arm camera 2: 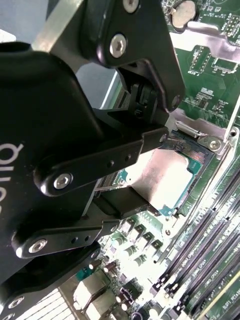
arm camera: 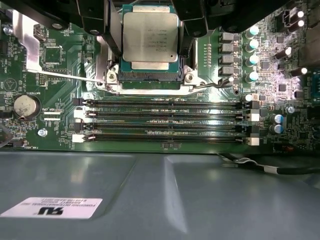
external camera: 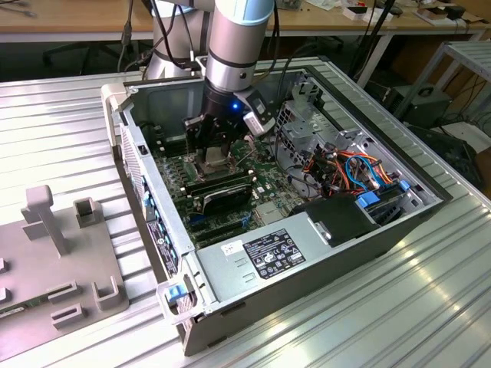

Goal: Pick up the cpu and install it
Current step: 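Pick up the cpu and move it towards the insertion slot, then place the cpu into insertion slot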

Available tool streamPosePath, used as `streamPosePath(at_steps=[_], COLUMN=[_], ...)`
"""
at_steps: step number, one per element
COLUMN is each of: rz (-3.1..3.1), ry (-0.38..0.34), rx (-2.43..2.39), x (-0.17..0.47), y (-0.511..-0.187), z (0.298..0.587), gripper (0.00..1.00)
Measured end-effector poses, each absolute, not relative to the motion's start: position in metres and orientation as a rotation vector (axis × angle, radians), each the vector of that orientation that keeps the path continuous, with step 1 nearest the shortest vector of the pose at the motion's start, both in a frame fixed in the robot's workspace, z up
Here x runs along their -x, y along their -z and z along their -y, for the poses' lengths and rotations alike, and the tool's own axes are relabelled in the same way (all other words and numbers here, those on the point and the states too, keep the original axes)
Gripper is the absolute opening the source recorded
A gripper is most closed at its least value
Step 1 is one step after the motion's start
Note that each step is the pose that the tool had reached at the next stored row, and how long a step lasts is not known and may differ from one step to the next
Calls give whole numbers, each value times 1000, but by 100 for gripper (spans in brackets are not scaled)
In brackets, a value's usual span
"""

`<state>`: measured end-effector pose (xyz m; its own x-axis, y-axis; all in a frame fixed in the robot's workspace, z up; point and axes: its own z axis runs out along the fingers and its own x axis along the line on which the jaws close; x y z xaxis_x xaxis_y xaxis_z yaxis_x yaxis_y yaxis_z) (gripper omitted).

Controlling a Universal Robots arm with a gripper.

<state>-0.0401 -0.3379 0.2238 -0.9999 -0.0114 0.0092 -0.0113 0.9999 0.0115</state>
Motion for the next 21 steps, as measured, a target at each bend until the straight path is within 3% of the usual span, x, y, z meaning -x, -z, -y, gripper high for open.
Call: streamPosePath(at_steps=[21], rz=[3132], ry=[18], rx=[-18], x=[40], y=[-243], z=[338], gripper=[55])
